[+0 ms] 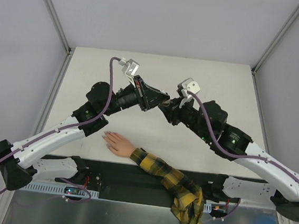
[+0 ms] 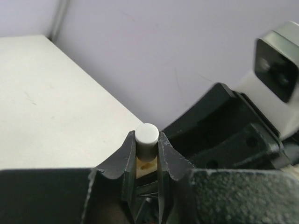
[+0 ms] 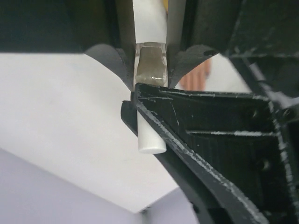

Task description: Paint the nails

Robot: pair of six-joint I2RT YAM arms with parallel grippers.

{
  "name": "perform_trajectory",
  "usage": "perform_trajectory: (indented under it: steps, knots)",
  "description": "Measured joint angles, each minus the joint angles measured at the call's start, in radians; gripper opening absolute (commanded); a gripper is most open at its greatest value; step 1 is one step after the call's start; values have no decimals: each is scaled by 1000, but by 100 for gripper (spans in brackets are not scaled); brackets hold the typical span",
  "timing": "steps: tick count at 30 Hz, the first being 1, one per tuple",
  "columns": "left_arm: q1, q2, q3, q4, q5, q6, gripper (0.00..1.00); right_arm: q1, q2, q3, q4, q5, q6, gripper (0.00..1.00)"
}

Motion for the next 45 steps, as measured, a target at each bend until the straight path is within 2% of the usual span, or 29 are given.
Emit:
perform_trajectory:
  steps: [2,4,7,8,9,11,12,15,19,22,27,31,35,39,40,42,43,45]
  knots:
    - [-67,-9,24,-47,-139,51,0,83,11,21,-13,199,-41,0]
    - [-103,1,49,-77,-222,77,0,123,16,24,-3,315,-69,0]
    - [-122,26,64,-93,-286,85,0,127,21,11,2,357,-104,0]
    - [-122,31,64,-97,-295,85,4,122,21,5,2,352,-112,0]
    - [-124,35,64,-101,-298,86,11,116,20,-2,5,344,-117,0]
    - [-124,40,64,-105,-302,88,35,96,13,-18,16,309,-123,0]
    - [-124,40,64,-108,-301,92,53,82,6,-25,19,280,-124,0]
    - [-129,40,64,-99,-286,100,72,34,-21,-53,37,168,-119,0]
    - [-120,27,62,-93,-255,100,82,-44,-54,-84,45,5,-107,0]
    - [-87,2,55,-97,-194,86,84,-109,-71,-92,49,-130,-87,0]
    - [23,-32,52,-102,-42,22,77,-181,-83,-102,51,-332,-58,0]
    - [83,-25,58,-136,69,-4,65,-203,-83,-102,53,-446,-40,0]
    - [90,-7,58,-134,172,-18,51,-222,-82,-102,58,-537,-12,0]
    - [90,5,58,-106,239,-38,30,-237,-64,-102,78,-609,21,0]
    - [90,5,58,-99,248,-41,19,-240,-60,-102,79,-618,26,0]
    - [90,6,58,-83,262,-40,4,-246,-53,-102,83,-629,37,0]
    - [90,8,58,-80,263,-42,0,-247,-52,-102,85,-635,43,0]
    - [96,11,58,-72,264,-45,0,-247,-52,-102,85,-620,47,0]
